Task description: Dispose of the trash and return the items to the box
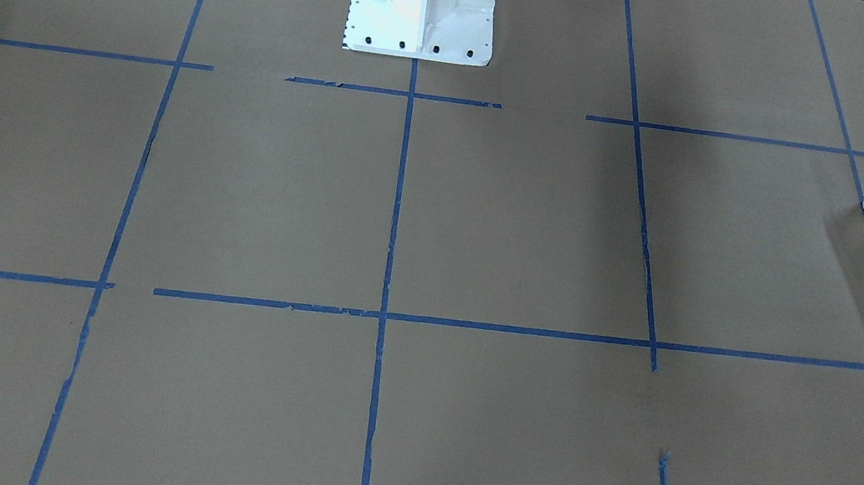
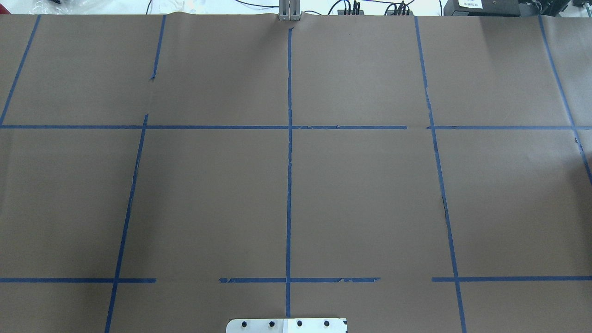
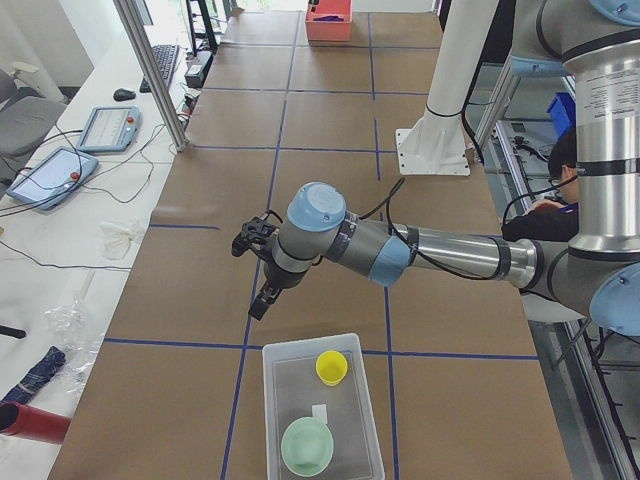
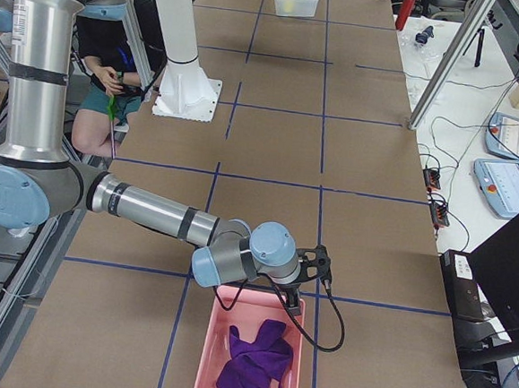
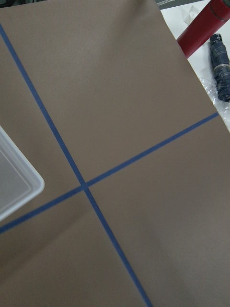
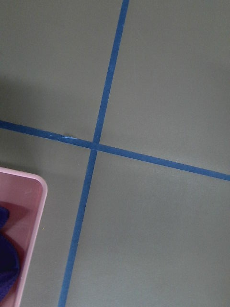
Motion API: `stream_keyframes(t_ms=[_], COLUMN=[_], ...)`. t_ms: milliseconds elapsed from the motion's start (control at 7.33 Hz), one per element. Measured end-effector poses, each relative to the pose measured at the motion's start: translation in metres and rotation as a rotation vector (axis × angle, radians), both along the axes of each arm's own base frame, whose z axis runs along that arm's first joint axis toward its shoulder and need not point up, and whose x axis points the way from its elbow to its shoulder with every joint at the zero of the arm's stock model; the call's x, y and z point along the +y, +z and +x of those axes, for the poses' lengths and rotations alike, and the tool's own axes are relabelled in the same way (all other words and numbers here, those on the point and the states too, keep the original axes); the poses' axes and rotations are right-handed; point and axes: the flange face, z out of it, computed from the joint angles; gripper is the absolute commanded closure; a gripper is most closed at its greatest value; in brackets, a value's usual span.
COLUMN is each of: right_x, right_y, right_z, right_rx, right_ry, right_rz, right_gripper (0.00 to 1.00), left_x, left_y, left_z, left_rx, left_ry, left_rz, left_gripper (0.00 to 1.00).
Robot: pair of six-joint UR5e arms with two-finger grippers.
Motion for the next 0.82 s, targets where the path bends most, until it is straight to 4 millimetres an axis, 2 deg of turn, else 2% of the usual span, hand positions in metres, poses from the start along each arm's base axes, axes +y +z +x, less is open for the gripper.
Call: stream_keyframes(t_ms=[273, 409, 545, 818], right_x=[0.012, 0.014, 0.014, 0.017], right_y=[0.015, 0.016, 0.004, -0.051], right_z=[-0.011, -0.014, -0.014, -0.005], right_rx=[0.001, 0.002, 0.003, 0.027], right_ry=[-0.028, -0.036, -0.038, -0.039], right_rz=[-0.073, -0.114, -0.167, -0.294], right_gripper=[0.00, 0.00, 0.00, 0.00], left_x=[0.004, 0.015, 0.027, 0.037], left_y=[0.051, 0.069, 0.082, 0.088], left_z=[0.019, 0.023, 0.025, 0.025], left_rx=[0.028, 0.049, 0.059, 0.065], left_ry=[0.042, 0.051, 0.054, 0.054], left_rz=[-0.228, -0.308, -0.358, -0.383], left_gripper=[0.00, 0.00, 0.00, 0.00])
